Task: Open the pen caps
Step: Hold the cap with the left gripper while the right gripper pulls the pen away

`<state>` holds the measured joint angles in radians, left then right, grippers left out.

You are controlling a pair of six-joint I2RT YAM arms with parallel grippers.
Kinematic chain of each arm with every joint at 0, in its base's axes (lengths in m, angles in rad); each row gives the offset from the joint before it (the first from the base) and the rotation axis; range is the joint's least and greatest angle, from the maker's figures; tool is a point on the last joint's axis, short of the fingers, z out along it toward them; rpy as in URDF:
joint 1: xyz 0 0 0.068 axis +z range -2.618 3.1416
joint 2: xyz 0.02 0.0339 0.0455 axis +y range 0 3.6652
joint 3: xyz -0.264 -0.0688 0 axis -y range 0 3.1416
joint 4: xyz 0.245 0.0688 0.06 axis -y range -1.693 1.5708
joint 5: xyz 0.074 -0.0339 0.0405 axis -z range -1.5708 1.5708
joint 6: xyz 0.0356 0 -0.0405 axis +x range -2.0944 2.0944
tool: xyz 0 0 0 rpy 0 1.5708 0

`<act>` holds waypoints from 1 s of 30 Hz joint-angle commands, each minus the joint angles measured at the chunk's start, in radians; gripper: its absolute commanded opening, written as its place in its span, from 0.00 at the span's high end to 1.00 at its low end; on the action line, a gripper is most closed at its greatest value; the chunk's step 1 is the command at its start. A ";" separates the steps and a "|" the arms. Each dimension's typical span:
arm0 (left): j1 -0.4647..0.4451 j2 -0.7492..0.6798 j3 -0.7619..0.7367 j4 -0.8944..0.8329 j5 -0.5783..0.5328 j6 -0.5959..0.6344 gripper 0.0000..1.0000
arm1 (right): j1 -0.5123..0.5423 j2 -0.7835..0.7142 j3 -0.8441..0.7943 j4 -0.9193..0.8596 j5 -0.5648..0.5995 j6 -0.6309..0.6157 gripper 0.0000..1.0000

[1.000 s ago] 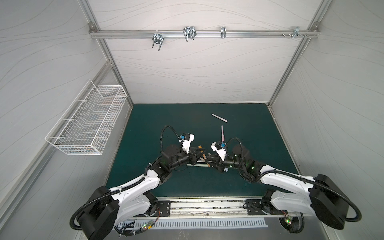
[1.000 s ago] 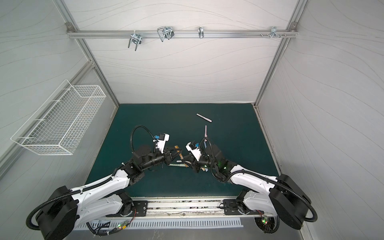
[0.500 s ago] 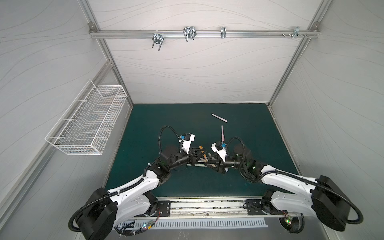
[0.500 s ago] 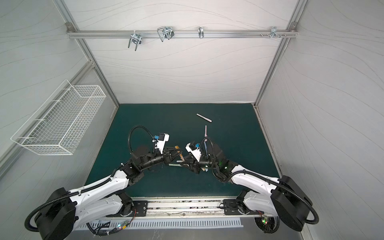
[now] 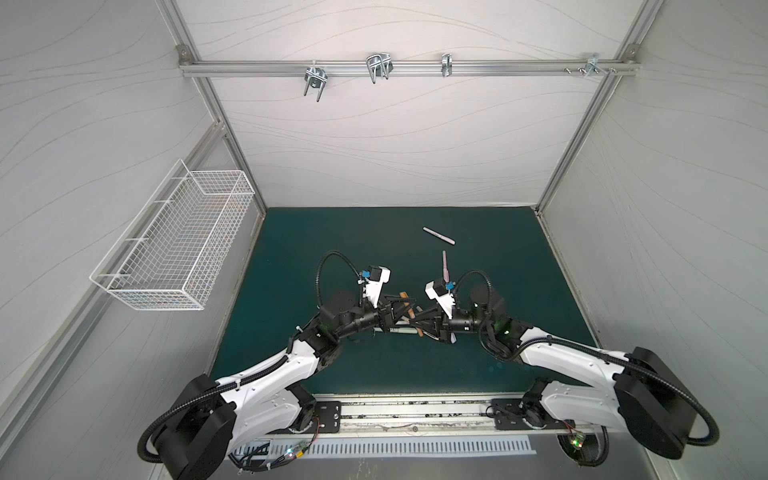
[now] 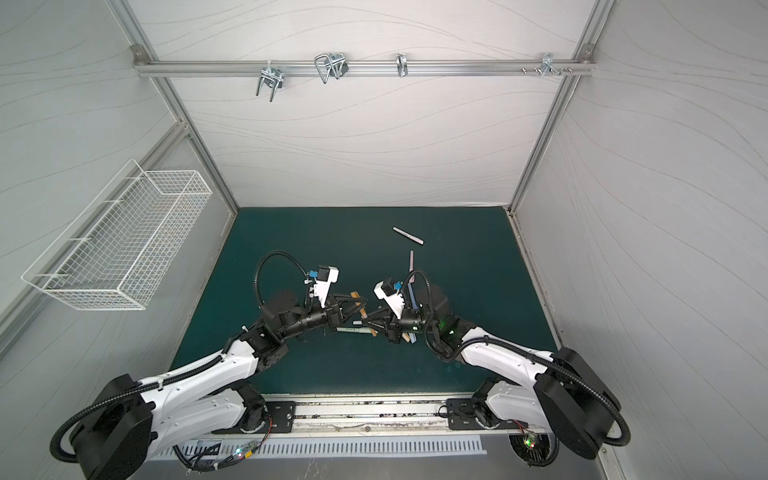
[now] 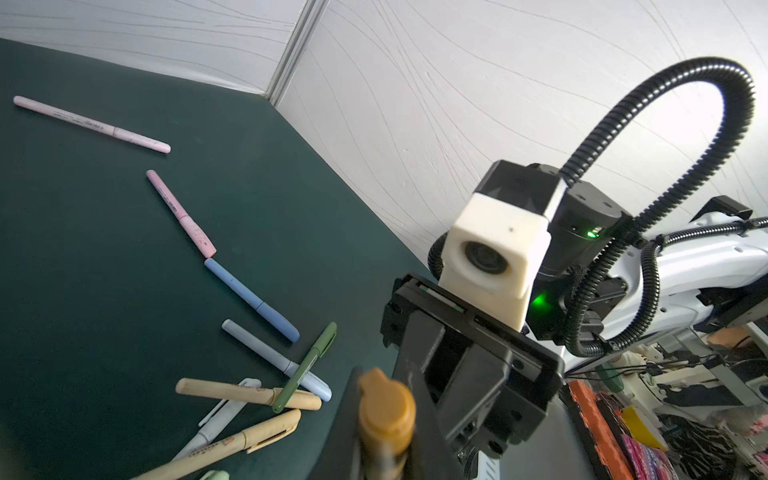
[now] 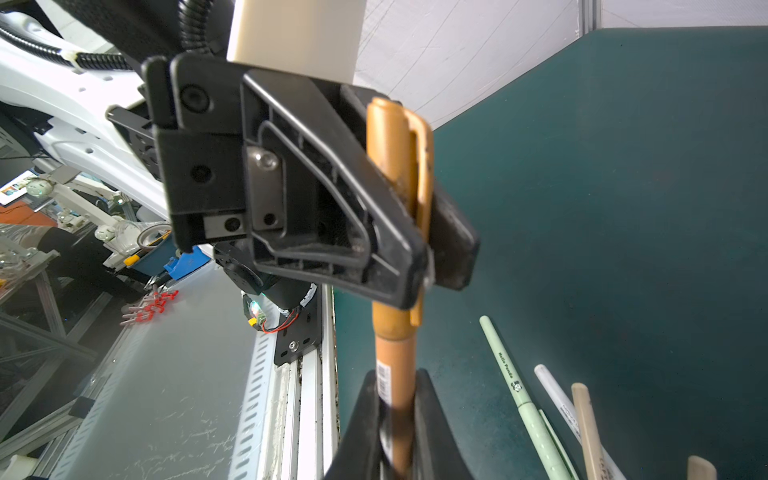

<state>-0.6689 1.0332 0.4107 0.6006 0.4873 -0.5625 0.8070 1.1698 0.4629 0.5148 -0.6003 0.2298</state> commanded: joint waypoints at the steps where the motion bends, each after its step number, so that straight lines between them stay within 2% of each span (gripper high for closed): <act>1: -0.006 -0.011 0.041 -0.018 -0.049 -0.031 1.00 | 0.027 -0.016 -0.012 -0.015 0.100 -0.055 1.00; 6: -0.006 -0.001 0.044 -0.046 -0.126 -0.055 1.00 | 0.117 -0.054 -0.004 -0.091 0.374 -0.118 1.00; 10: -0.005 -0.011 0.034 -0.043 -0.166 -0.068 1.00 | 0.259 -0.049 0.018 -0.137 0.719 -0.194 1.00; 13: -0.006 -0.026 0.020 -0.040 -0.203 -0.072 1.00 | 0.336 -0.026 0.038 -0.145 0.868 -0.233 1.00; 15: -0.005 -0.033 0.010 -0.030 -0.220 -0.073 1.00 | 0.365 -0.019 0.046 -0.151 0.908 -0.247 1.00; 17: -0.005 -0.038 0.004 -0.023 -0.228 -0.076 1.00 | 0.363 -0.015 0.057 -0.174 0.863 -0.238 1.00; 19: -0.005 -0.041 -0.002 -0.017 -0.233 -0.076 1.00 | 0.350 -0.015 0.070 -0.200 0.759 -0.231 1.00; 24: -0.004 -0.068 -0.013 -0.011 -0.237 -0.064 1.00 | 0.202 -0.009 0.050 -0.175 0.287 -0.145 1.00; 27: -0.004 -0.092 -0.016 -0.022 -0.247 -0.058 1.00 | 0.106 0.000 0.046 -0.154 0.085 -0.091 1.00; 30: -0.003 -0.111 -0.021 -0.032 -0.258 -0.057 1.00 | 0.032 0.023 0.031 -0.092 -0.056 -0.025 1.00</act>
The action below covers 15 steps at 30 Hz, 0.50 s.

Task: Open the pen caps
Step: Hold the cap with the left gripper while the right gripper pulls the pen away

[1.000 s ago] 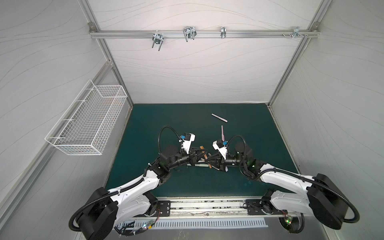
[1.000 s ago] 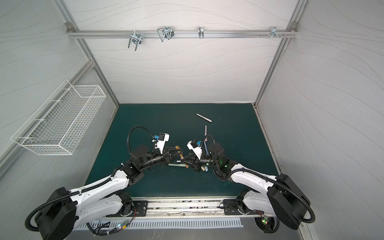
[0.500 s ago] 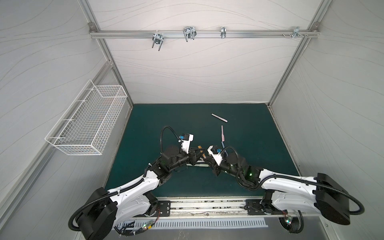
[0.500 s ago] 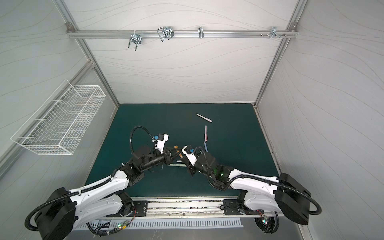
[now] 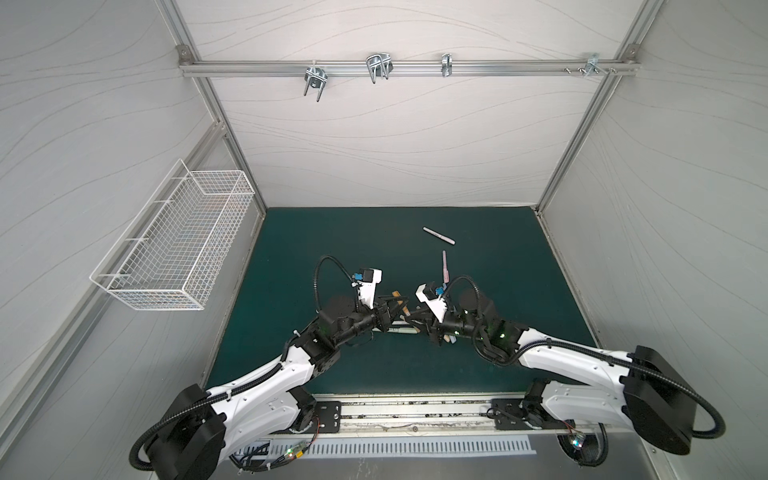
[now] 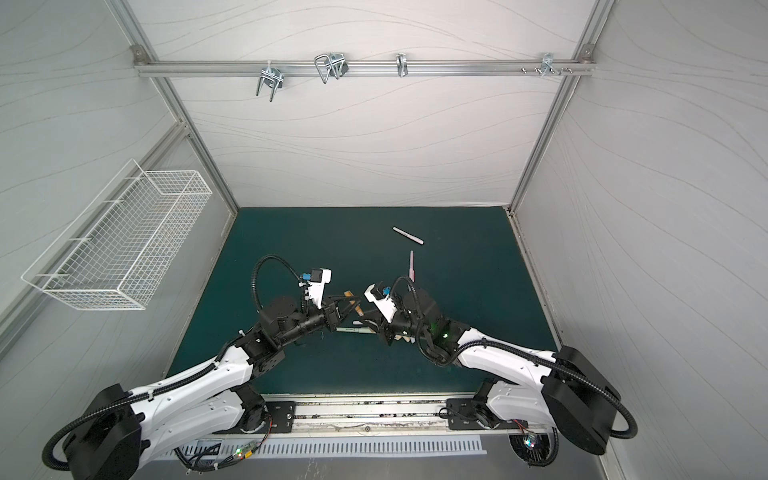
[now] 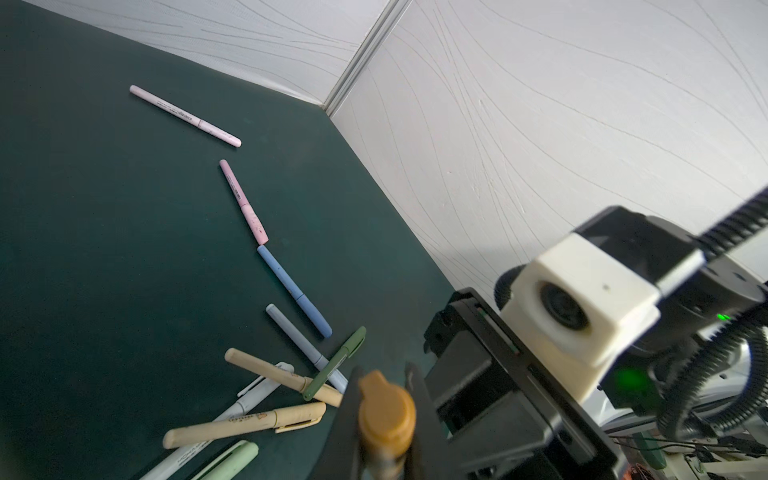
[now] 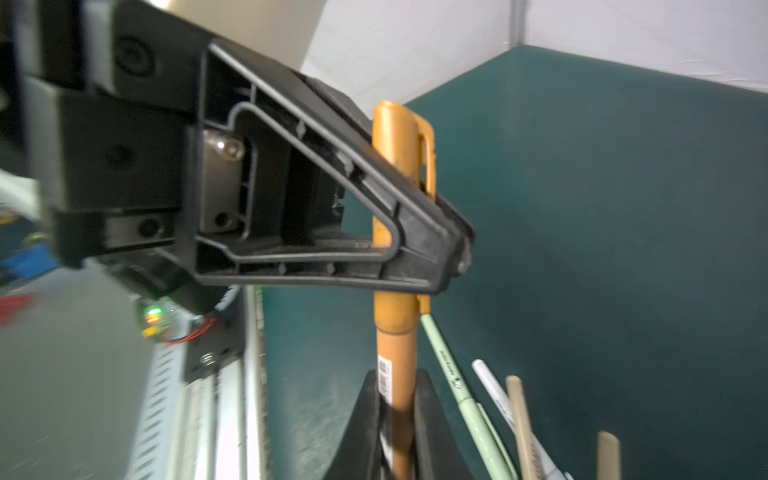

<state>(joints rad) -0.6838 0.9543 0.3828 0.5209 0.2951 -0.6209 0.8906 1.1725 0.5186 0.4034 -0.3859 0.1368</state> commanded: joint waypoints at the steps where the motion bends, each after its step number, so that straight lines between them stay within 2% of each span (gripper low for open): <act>1: 0.012 -0.036 0.006 0.047 -0.068 0.002 1.00 | -0.067 0.030 -0.025 0.032 -0.303 0.082 1.00; 5: 0.016 -0.038 0.005 0.049 -0.062 0.001 1.00 | -0.093 0.069 -0.008 0.030 -0.370 0.095 1.00; 7: 0.017 -0.037 0.005 0.051 -0.055 0.004 1.00 | -0.090 0.072 0.006 -0.014 -0.354 0.070 1.00; 9: 0.017 -0.034 0.005 0.053 -0.051 0.002 1.00 | -0.079 0.060 0.007 -0.043 -0.279 0.053 1.00; 10: 0.018 -0.032 0.005 0.054 -0.049 0.002 1.00 | -0.061 0.046 0.011 -0.072 -0.209 0.035 1.00; 13: 0.017 -0.028 0.005 0.055 -0.055 -0.002 1.00 | 0.080 -0.001 0.031 -0.173 0.148 -0.073 1.00; 15: 0.017 -0.028 0.005 0.053 -0.066 -0.015 1.00 | 0.205 -0.014 0.039 -0.195 0.462 -0.149 1.00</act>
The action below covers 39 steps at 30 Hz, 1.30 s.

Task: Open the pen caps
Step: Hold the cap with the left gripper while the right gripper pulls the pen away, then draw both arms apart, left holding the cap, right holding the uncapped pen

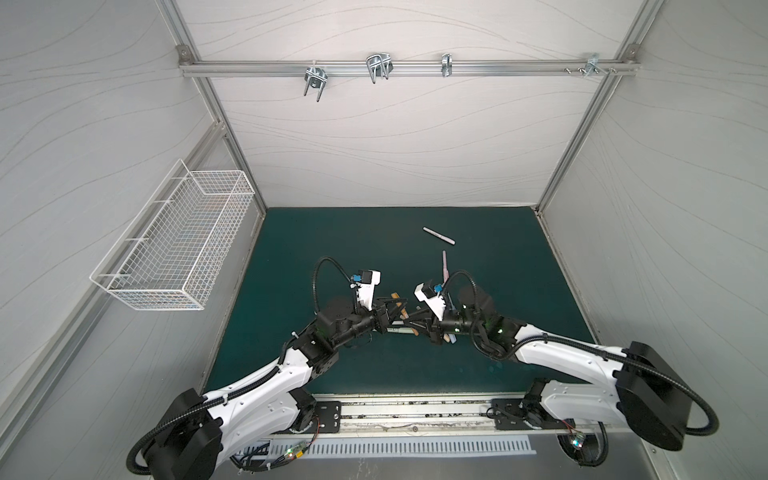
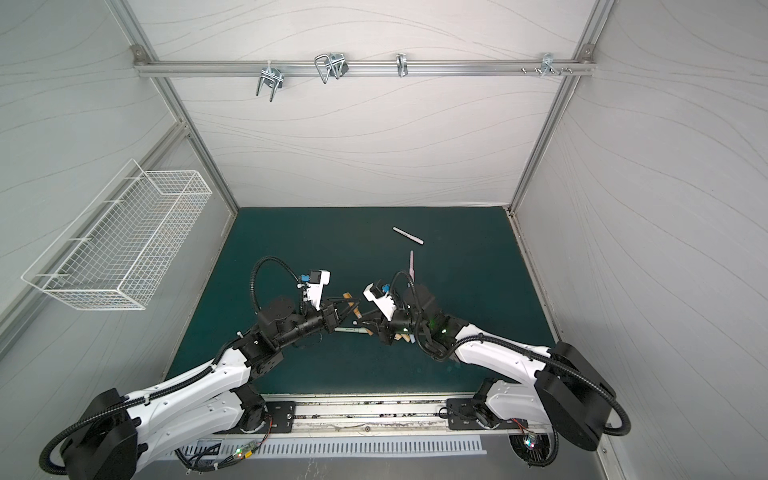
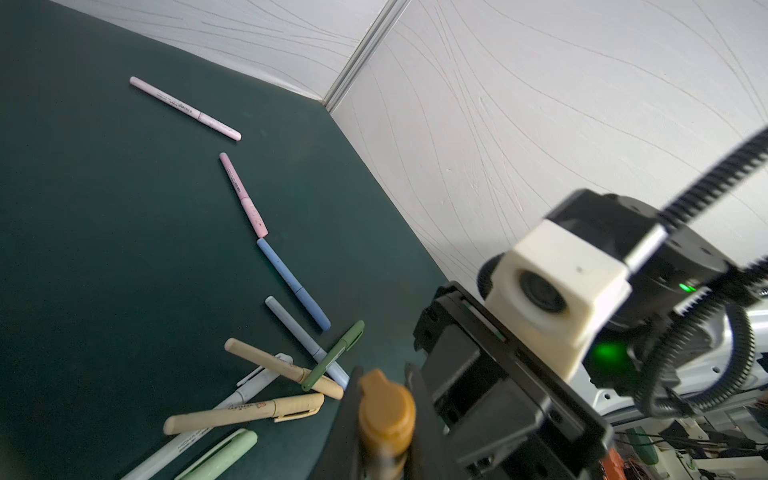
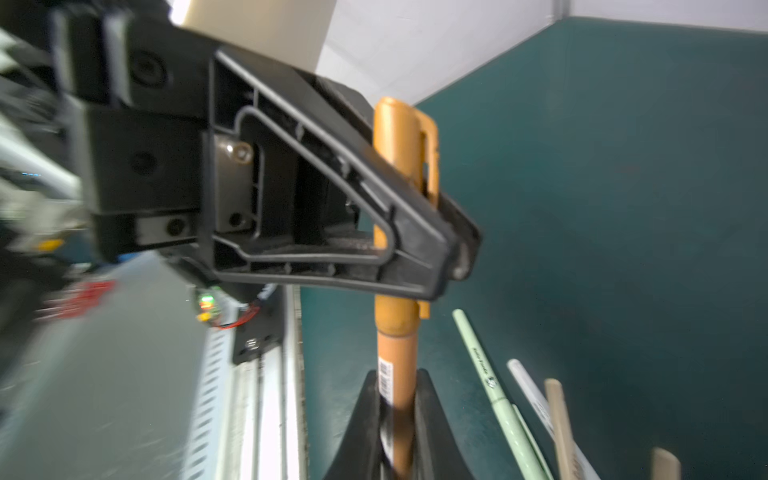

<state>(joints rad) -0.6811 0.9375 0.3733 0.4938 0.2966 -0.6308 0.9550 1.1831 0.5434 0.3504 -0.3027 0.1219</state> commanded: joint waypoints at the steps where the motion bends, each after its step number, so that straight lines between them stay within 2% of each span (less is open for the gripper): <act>1: 0.015 -0.012 0.013 0.076 -0.076 -0.011 1.00 | 0.188 -0.022 0.021 -0.147 0.517 -0.161 1.00; 2: 0.015 -0.017 0.012 0.073 -0.084 -0.018 1.00 | 0.230 -0.013 0.031 -0.152 0.646 -0.181 1.00; 4: 0.015 -0.027 0.005 0.072 -0.103 -0.032 1.00 | 0.258 0.006 0.042 -0.158 0.752 -0.196 1.00; 5: 0.017 -0.032 -0.001 0.073 -0.114 -0.036 1.00 | 0.267 0.019 0.050 -0.161 0.776 -0.204 1.00; 7: 0.018 -0.047 -0.008 0.074 -0.128 -0.042 1.00 | 0.271 0.041 0.065 -0.177 0.750 -0.212 1.00; 10: 0.022 -0.073 -0.018 0.065 -0.155 -0.052 1.00 | 0.271 0.050 0.073 -0.204 0.620 -0.247 1.00; 13: 0.028 -0.100 -0.026 0.055 -0.172 -0.056 1.00 | 0.244 0.004 0.033 -0.197 0.439 -0.271 1.00; 18: 0.034 -0.117 -0.031 0.053 -0.171 -0.058 1.00 | 0.018 -0.092 -0.043 -0.124 -0.031 -0.144 1.00; 20: 0.035 -0.117 -0.033 0.054 -0.170 -0.058 1.00 | -0.049 -0.102 -0.057 -0.098 -0.150 -0.106 1.00; 23: 0.041 -0.121 -0.033 0.053 -0.165 -0.058 1.00 | -0.082 -0.084 -0.032 -0.139 -0.219 -0.113 1.00; 26: 0.047 -0.131 -0.031 0.043 -0.161 -0.058 1.00 | -0.083 -0.066 -0.011 -0.175 -0.218 -0.131 1.00; 31: 0.050 -0.138 -0.018 -0.026 -0.205 -0.051 1.00 | -0.086 -0.106 -0.037 -0.152 -0.126 -0.110 1.00; 34: 0.050 -0.128 0.028 -0.193 -0.298 -0.044 1.00 | -0.090 -0.127 -0.045 -0.150 0.008 -0.066 1.00; 36: 0.050 -0.114 0.063 -0.298 -0.385 -0.033 1.00 | -0.092 -0.132 -0.036 -0.170 0.142 -0.032 1.00; 39: 0.050 -0.096 0.079 -0.364 -0.482 -0.005 1.00 | -0.096 -0.137 -0.019 -0.211 0.328 0.005 1.00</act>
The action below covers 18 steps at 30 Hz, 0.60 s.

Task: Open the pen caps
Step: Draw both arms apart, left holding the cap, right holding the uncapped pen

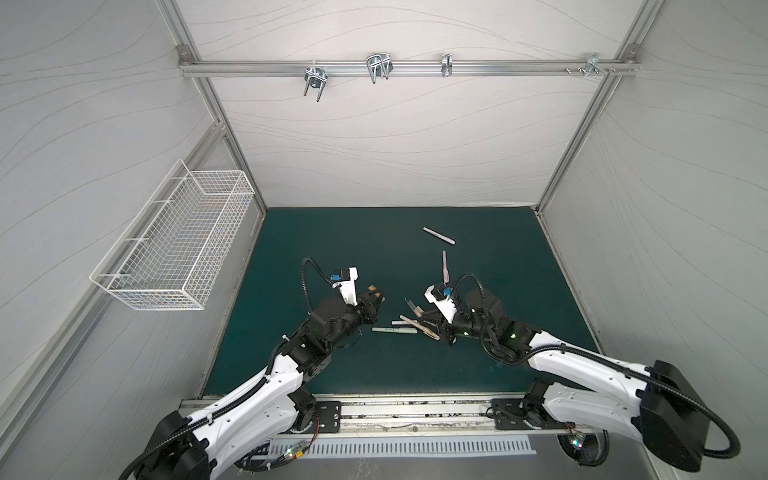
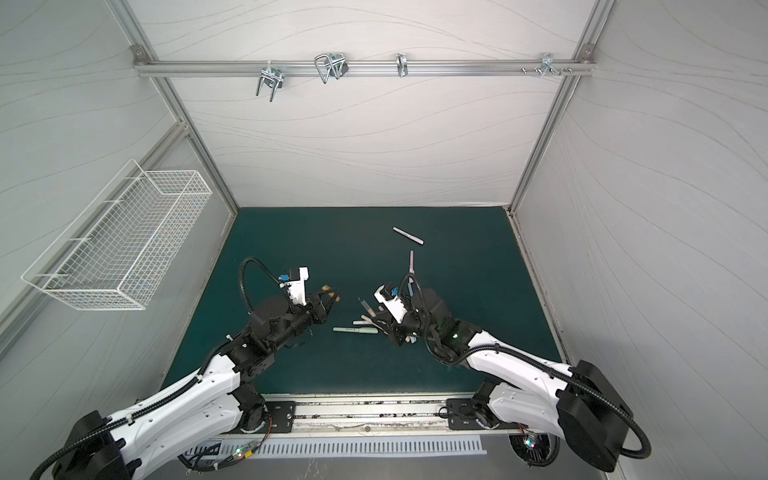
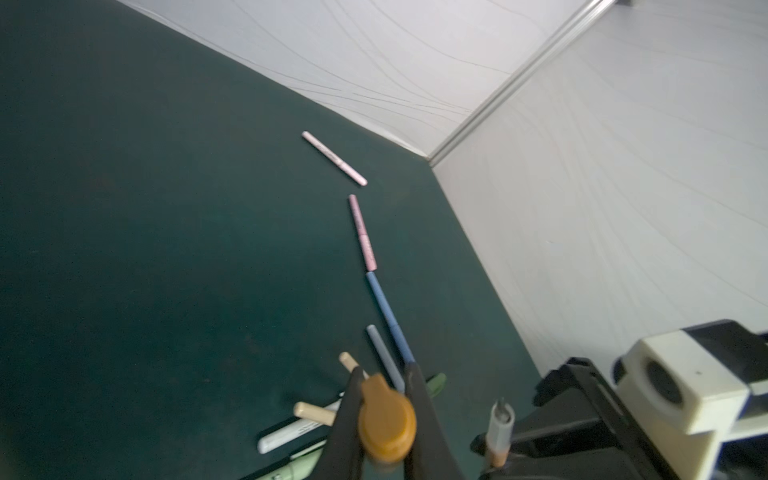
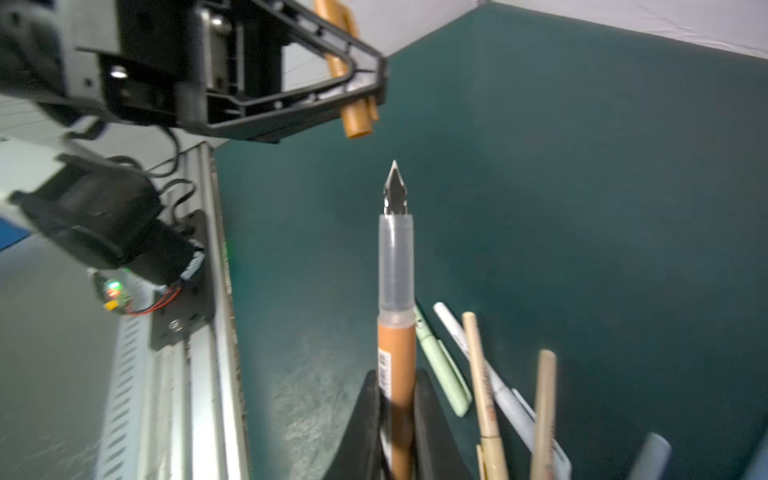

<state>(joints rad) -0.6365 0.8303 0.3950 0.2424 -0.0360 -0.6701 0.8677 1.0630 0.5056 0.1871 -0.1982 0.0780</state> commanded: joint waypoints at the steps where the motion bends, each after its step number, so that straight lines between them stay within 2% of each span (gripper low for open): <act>1: 0.006 0.016 0.062 -0.129 -0.180 0.036 1.00 | -0.012 -0.018 0.021 -0.056 0.276 0.063 1.00; 5: 0.011 0.064 0.127 -0.269 -0.277 0.050 1.00 | -0.077 -0.016 0.035 -0.124 0.435 0.141 1.00; 8: 0.028 0.140 0.179 -0.338 -0.297 0.051 1.00 | -0.170 0.001 0.046 -0.183 0.472 0.216 1.00; 14: 0.089 0.303 0.241 -0.411 -0.297 0.032 1.00 | -0.377 0.040 0.053 -0.278 0.467 0.354 1.00; 18: 0.166 0.396 0.256 -0.416 -0.230 0.024 1.00 | -0.501 0.069 0.040 -0.312 0.421 0.437 1.00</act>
<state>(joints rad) -0.5133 1.1828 0.6018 -0.1364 -0.2867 -0.6323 0.4217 1.1156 0.5430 -0.0593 0.2340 0.4137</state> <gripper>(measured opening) 0.132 0.138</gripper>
